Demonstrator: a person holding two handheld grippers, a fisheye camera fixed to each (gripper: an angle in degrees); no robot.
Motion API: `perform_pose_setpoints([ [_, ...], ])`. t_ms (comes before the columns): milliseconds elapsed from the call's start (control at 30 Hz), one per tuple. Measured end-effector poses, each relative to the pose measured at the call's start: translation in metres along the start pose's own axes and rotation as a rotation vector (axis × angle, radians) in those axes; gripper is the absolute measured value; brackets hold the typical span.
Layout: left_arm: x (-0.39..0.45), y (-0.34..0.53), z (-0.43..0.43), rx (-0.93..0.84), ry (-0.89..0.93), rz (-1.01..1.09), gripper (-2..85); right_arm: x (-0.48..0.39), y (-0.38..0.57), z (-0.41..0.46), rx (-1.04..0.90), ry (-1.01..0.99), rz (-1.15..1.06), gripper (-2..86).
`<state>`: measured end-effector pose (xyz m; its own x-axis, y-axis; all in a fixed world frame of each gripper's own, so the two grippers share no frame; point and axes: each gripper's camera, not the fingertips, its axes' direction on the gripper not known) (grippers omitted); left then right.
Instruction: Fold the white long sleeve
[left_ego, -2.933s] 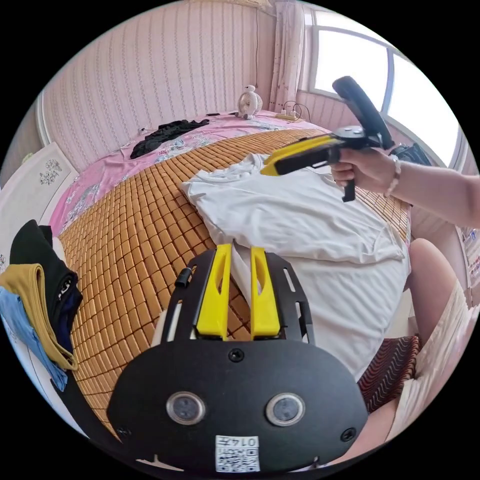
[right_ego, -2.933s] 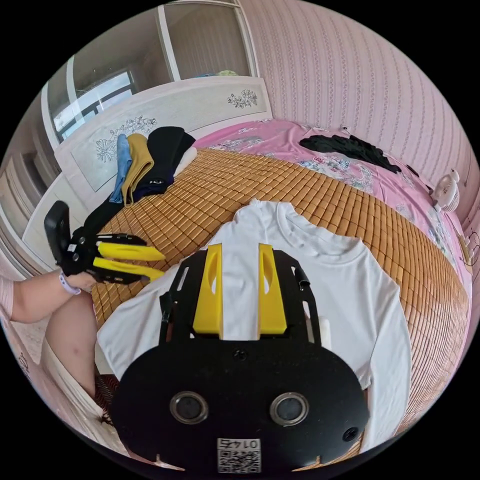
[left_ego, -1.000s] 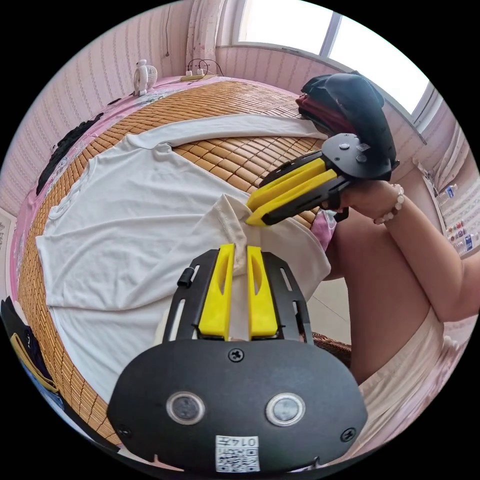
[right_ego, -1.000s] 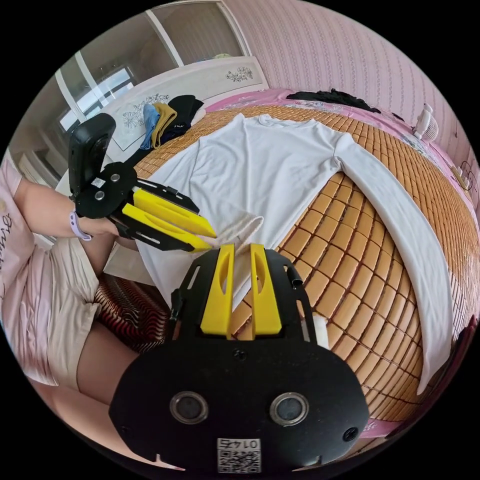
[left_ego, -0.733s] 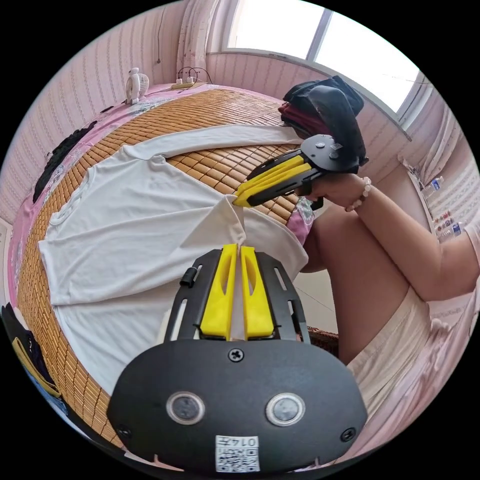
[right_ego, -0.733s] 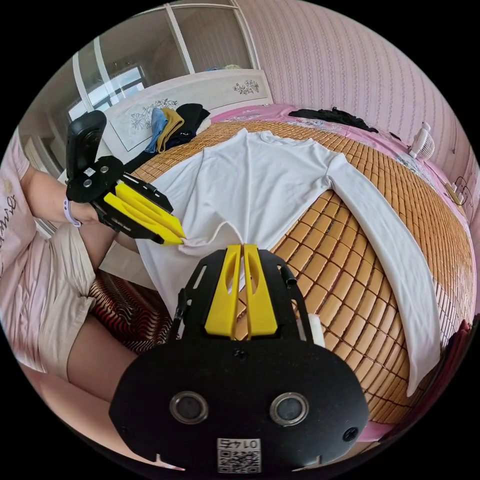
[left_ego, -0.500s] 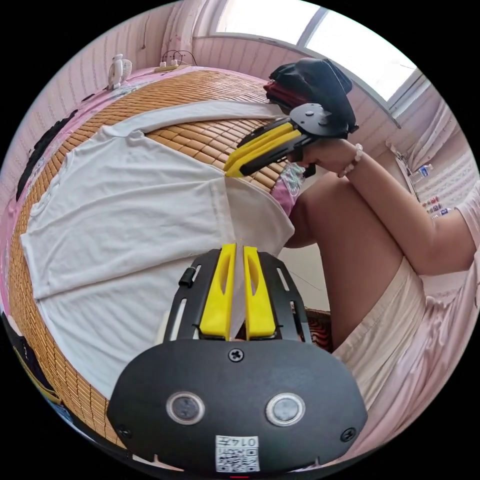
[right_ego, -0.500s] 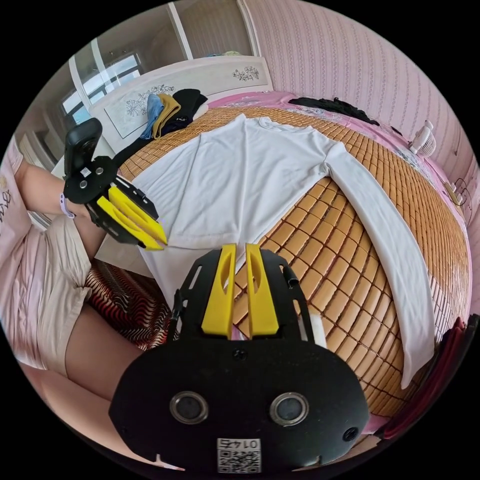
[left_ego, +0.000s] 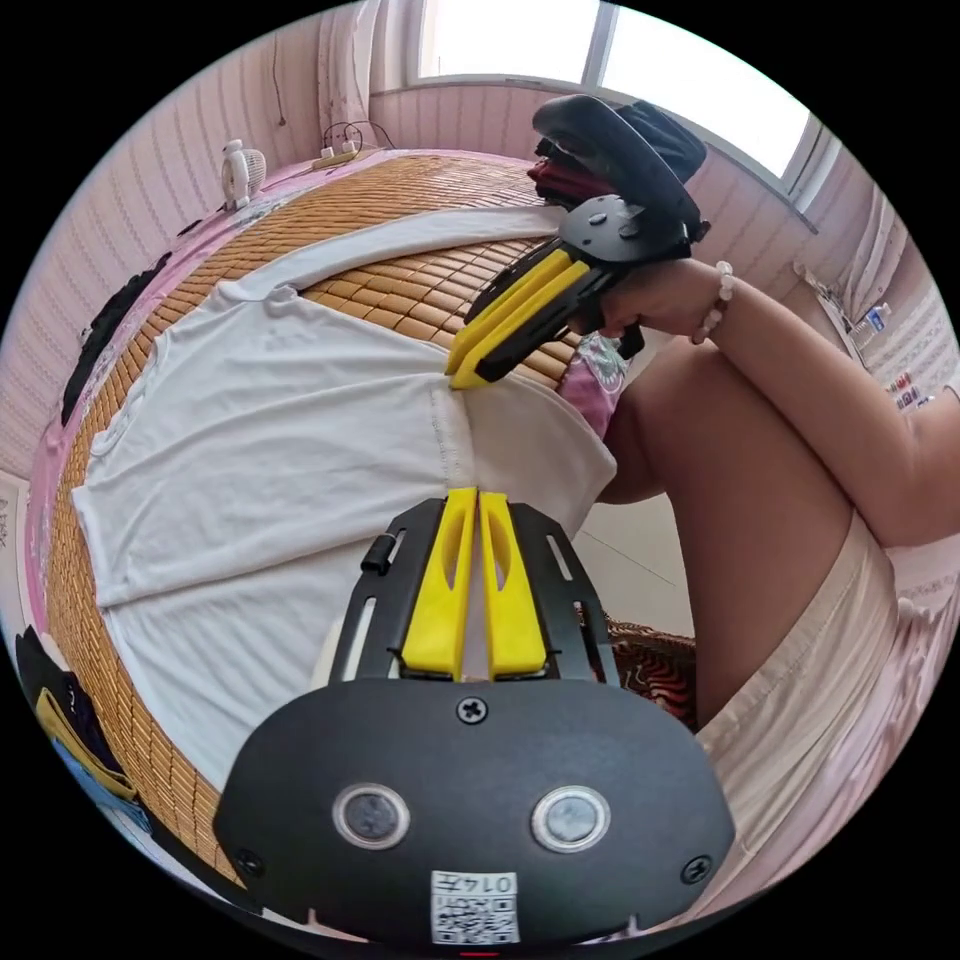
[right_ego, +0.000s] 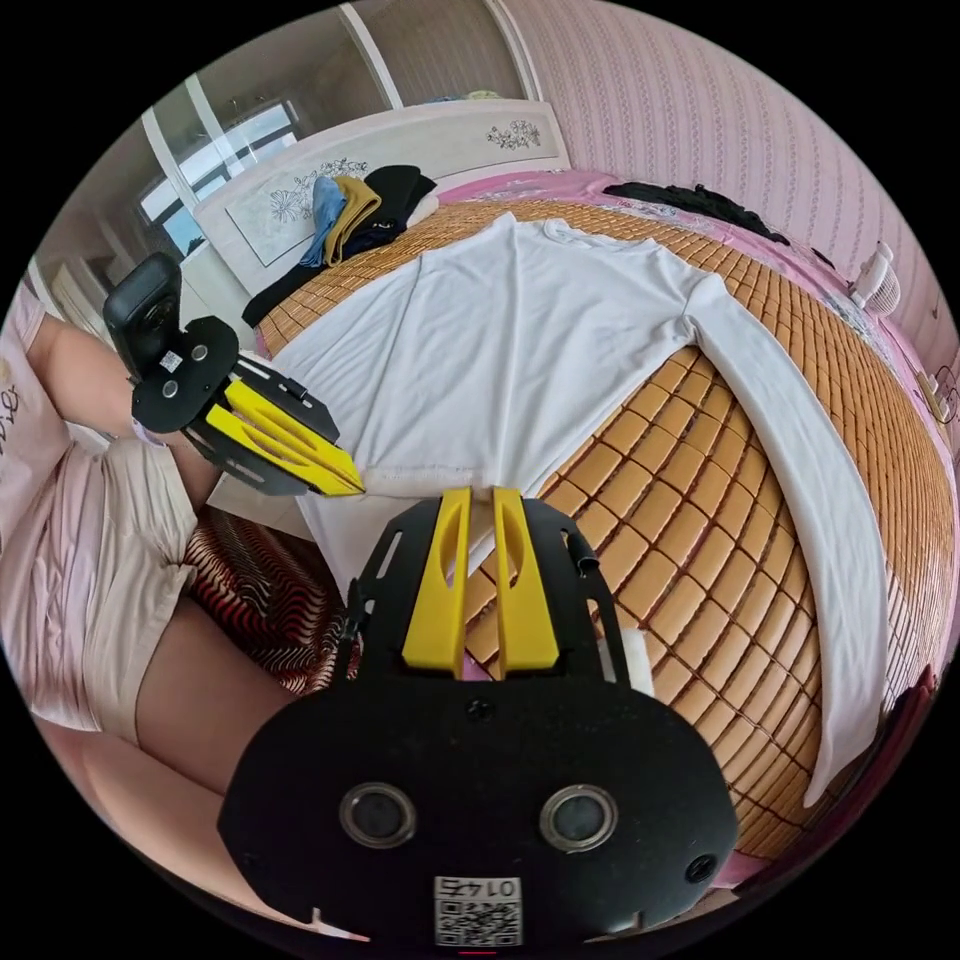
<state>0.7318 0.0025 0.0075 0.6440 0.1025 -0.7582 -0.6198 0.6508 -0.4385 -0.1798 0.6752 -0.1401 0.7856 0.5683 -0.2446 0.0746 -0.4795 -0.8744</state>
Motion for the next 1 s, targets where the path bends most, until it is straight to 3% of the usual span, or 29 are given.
perform_pose_setpoints([
  [67, 0.001, -0.006, 0.002, 0.001, 0.042, -0.021, 0.9, 0.004, 0.009, -0.008, 0.046, -0.028, 0.027, 5.3],
  [200, 0.013, -0.020, -0.005, 0.011, 0.088, 0.043, 3.5, 0.024, 0.051, -0.053, 0.357, 0.060, 0.212, 7.2],
  [267, 0.021, -0.034, -0.017, 0.051, 0.067, 0.093, 3.7, 0.037, 0.079, -0.072, 0.480, 0.162, 0.380, 7.9],
  [333, 0.023, -0.049, -0.026, 0.085, 0.061, 0.128, 3.8, 0.056, 0.126, -0.092, 0.571, 0.316, 0.703, 8.0],
  [433, 0.017, -0.083, -0.036, 0.176, 0.099, 0.171, 4.0, 0.065, 0.198, -0.110, 0.742, 0.393, 1.121, 8.0],
  [533, 0.007, -0.126, -0.033, 0.221, 0.136, 0.218, 4.7, 0.048, 0.254, -0.117, 0.958, 0.473, 1.290, 9.0],
  [667, -0.001, -0.197, -0.013, 0.210, 0.138, 0.246, 5.9, 0.039, 0.280, -0.114, 0.994, 0.567, 1.411, 11.5],
  [1000, 0.027, -0.346, 0.052, 0.161, 0.074, 0.408, 7.7, 0.052, 0.298, -0.075, 1.012, 0.411, 1.474, 13.0],
])
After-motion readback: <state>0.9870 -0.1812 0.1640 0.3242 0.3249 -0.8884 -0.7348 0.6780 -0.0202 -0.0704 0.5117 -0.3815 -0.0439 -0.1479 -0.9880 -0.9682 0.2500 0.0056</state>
